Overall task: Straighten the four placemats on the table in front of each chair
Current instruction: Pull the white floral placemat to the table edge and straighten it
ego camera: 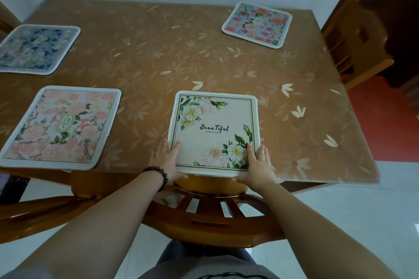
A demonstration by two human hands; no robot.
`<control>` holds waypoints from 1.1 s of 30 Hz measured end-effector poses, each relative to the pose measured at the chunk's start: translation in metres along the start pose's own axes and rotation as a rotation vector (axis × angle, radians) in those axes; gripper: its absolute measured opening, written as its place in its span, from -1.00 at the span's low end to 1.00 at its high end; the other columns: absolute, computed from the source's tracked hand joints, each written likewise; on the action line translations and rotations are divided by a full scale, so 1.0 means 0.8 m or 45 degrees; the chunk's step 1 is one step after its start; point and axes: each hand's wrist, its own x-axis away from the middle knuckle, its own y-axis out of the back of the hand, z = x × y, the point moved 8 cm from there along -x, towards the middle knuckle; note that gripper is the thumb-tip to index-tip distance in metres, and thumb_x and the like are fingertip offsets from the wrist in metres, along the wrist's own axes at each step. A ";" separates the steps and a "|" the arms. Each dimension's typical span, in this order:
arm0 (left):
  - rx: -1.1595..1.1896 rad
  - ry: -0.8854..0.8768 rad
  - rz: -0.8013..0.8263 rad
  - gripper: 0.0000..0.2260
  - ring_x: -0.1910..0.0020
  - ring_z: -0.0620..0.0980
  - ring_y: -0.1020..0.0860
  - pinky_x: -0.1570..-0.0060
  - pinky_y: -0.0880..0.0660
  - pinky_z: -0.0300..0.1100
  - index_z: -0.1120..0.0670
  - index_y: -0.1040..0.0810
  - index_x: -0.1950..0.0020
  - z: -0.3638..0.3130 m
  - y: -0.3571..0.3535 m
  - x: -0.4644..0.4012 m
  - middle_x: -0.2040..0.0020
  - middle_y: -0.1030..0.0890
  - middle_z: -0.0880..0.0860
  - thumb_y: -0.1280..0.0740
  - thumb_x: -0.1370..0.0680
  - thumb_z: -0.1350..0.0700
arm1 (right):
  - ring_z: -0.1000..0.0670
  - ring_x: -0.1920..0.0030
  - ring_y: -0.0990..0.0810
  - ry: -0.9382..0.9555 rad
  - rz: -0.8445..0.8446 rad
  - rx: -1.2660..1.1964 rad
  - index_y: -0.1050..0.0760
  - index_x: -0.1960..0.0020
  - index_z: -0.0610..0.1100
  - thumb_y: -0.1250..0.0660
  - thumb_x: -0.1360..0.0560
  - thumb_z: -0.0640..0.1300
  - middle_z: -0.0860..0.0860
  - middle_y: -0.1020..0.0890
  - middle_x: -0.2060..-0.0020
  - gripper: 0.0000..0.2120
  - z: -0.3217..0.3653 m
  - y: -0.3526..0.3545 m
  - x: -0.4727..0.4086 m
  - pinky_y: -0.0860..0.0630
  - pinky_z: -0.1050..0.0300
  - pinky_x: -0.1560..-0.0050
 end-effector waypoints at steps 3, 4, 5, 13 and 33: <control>-0.038 0.010 -0.086 -0.09 -0.52 0.15 0.19 -0.44 0.07 0.11 -0.05 0.16 -0.55 -0.012 0.012 0.005 -0.55 0.20 0.15 -0.30 -0.42 -0.32 | -0.18 -0.50 0.29 0.016 -0.025 0.023 0.24 -0.53 -0.03 -0.32 -0.32 0.39 -0.19 0.22 -0.52 0.08 0.000 0.019 -0.007 0.17 -0.12 -0.47; -0.041 -0.003 -0.133 -0.14 -0.52 0.13 0.18 -0.44 0.06 0.11 -0.04 0.14 -0.55 -0.019 0.019 0.005 -0.56 0.17 0.15 -0.26 -0.45 -0.32 | -0.17 -0.50 0.29 0.028 -0.050 0.024 0.22 -0.53 -0.04 -0.27 -0.36 0.39 -0.17 0.20 -0.52 0.03 0.000 0.029 -0.011 0.18 -0.10 -0.47; -0.034 -0.012 -0.179 -0.19 -0.52 0.11 0.17 -0.45 0.06 0.11 -0.03 0.12 -0.55 -0.026 0.026 0.006 -0.56 0.14 0.13 -0.22 -0.47 -0.31 | -0.16 -0.50 0.28 0.039 -0.075 0.021 0.21 -0.54 -0.06 -0.22 -0.40 0.39 -0.16 0.18 -0.53 -0.02 -0.001 0.039 -0.014 0.19 -0.10 -0.47; -0.044 -0.078 -0.425 -0.34 -0.53 0.08 0.05 -0.45 0.06 0.11 -0.01 0.04 -0.55 -0.088 0.060 0.013 -0.57 -0.01 0.08 -0.07 -0.55 -0.27 | -0.15 -0.52 0.21 0.080 -0.239 0.047 0.05 -0.54 -0.08 -0.10 -0.54 0.25 -0.18 0.07 -0.53 -0.28 -0.011 0.095 -0.014 0.15 -0.13 -0.47; -0.104 -0.375 -0.448 -0.36 -0.52 0.06 -0.03 -0.45 -0.01 0.12 0.00 -0.05 -0.54 -0.219 0.023 0.080 -0.55 -0.11 0.08 -0.06 -0.54 -0.27 | -0.13 -0.52 0.16 -0.181 -0.366 -0.050 -0.22 -0.45 -0.08 -0.04 -0.58 0.21 -0.14 0.03 -0.54 -0.45 -0.095 0.112 0.120 0.11 -0.15 -0.47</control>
